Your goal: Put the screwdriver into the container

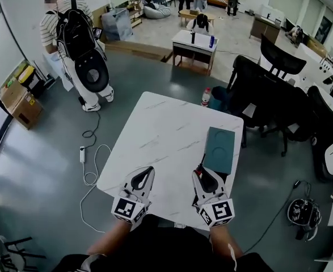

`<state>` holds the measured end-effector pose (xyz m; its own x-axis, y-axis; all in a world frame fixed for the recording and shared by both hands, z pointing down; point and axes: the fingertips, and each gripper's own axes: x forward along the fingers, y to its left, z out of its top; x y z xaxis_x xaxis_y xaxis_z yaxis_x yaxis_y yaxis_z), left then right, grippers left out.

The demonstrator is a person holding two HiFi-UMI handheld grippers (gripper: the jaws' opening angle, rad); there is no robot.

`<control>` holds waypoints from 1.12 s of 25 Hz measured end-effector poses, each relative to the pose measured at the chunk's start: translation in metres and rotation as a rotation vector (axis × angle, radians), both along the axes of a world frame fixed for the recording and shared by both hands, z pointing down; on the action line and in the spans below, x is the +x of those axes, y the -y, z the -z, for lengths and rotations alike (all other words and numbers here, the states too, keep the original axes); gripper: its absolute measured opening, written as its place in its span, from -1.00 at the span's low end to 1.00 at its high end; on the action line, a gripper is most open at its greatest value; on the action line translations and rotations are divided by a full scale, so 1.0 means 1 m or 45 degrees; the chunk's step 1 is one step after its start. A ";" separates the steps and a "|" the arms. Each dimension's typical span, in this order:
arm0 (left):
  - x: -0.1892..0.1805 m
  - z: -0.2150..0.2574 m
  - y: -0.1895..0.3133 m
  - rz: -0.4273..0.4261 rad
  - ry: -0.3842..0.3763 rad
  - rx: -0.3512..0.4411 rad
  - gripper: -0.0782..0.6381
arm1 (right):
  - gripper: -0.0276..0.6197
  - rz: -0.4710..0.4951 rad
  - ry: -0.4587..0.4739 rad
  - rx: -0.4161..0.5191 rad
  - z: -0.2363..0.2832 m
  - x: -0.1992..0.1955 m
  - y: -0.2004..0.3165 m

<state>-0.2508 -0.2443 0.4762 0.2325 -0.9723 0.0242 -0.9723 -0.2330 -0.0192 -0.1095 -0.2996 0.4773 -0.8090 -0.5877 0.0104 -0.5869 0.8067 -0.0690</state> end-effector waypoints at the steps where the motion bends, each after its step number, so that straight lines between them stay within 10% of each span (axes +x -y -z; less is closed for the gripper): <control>1: -0.001 -0.003 0.005 -0.022 -0.004 -0.010 -0.76 | -0.58 -0.026 -0.013 -0.009 -0.003 0.000 0.004; 14: 0.008 -0.030 0.064 -0.371 -0.034 -0.127 -0.76 | -0.58 -0.419 -0.170 -0.218 -0.045 0.038 0.032; 28: 0.035 -0.062 0.073 -0.448 0.003 -0.200 -0.76 | -0.58 -0.570 -0.367 -0.607 -0.130 0.093 0.008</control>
